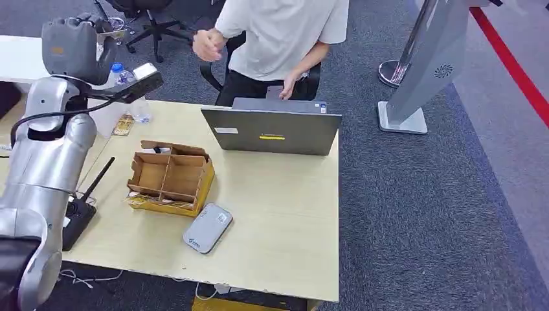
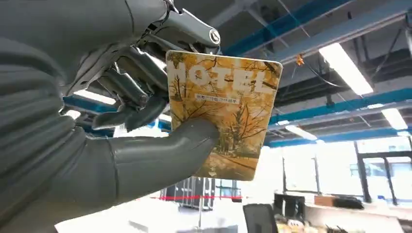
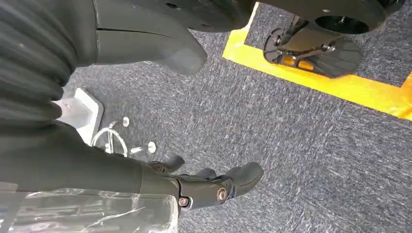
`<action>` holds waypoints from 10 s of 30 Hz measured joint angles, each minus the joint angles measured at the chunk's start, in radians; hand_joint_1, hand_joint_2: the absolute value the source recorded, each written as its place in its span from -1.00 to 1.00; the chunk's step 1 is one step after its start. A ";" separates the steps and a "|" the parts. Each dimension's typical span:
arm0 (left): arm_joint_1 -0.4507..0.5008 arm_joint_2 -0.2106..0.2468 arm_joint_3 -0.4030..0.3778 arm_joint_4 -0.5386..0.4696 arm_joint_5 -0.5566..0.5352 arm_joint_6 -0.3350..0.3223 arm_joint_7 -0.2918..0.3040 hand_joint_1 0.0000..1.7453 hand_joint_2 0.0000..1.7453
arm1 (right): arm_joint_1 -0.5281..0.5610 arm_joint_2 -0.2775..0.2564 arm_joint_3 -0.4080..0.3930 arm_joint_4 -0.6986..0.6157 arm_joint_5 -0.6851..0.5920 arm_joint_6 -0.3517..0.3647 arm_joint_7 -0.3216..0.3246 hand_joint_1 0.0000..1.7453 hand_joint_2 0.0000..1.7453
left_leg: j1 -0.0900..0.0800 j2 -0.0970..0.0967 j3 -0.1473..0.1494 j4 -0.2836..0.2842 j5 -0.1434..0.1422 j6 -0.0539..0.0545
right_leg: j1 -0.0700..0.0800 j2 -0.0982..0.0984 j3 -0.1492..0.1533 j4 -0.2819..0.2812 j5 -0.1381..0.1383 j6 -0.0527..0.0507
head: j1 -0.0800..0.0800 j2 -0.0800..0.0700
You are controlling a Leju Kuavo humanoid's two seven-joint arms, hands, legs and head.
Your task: Pass the card to the sensor for recognition and then transmit it.
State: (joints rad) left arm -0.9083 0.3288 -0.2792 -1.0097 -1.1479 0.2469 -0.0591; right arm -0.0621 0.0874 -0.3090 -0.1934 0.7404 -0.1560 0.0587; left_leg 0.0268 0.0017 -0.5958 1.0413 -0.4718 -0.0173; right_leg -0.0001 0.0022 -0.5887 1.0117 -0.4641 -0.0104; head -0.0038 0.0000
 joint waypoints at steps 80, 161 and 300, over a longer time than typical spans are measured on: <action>0.612 0.033 -0.469 -0.415 -0.201 -0.060 0.246 1.00 1.00 | 0.022 0.013 -0.225 0.000 0.110 -0.042 0.031 -1.00 1.00 | -0.005 0.000 -0.001 0.000 -0.003 0.004 | -0.004 -0.001 -0.001 0.000 -0.003 0.004 | 0.000 0.000; 1.017 0.116 0.015 -0.707 -0.129 -0.083 0.191 -1.00 1.00 | 0.021 0.030 -0.372 0.000 0.283 -0.037 0.042 -1.00 1.00 | -0.006 0.000 -0.002 -0.001 -0.006 0.005 | -0.006 0.000 -0.002 0.000 -0.007 0.006 | 0.000 0.000; 0.865 0.074 1.761 0.653 1.627 -0.123 -0.269 -1.00 1.00 | 0.550 0.062 -0.896 -1.594 0.782 1.161 -0.649 -1.00 1.00 | -0.015 0.000 0.025 -0.003 -0.027 0.014 | -0.013 0.000 0.025 -0.004 -0.028 0.015 | 0.001 0.000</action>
State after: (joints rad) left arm -0.0432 0.4027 1.4816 -0.3566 0.4790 0.1241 -0.3284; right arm 0.4874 0.1491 -1.2054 -1.7875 1.5229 1.0052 -0.5901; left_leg 0.0120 0.0021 -0.5713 1.0387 -0.4990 -0.0034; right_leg -0.0136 0.0020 -0.5634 1.0075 -0.4922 0.0044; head -0.0030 0.0000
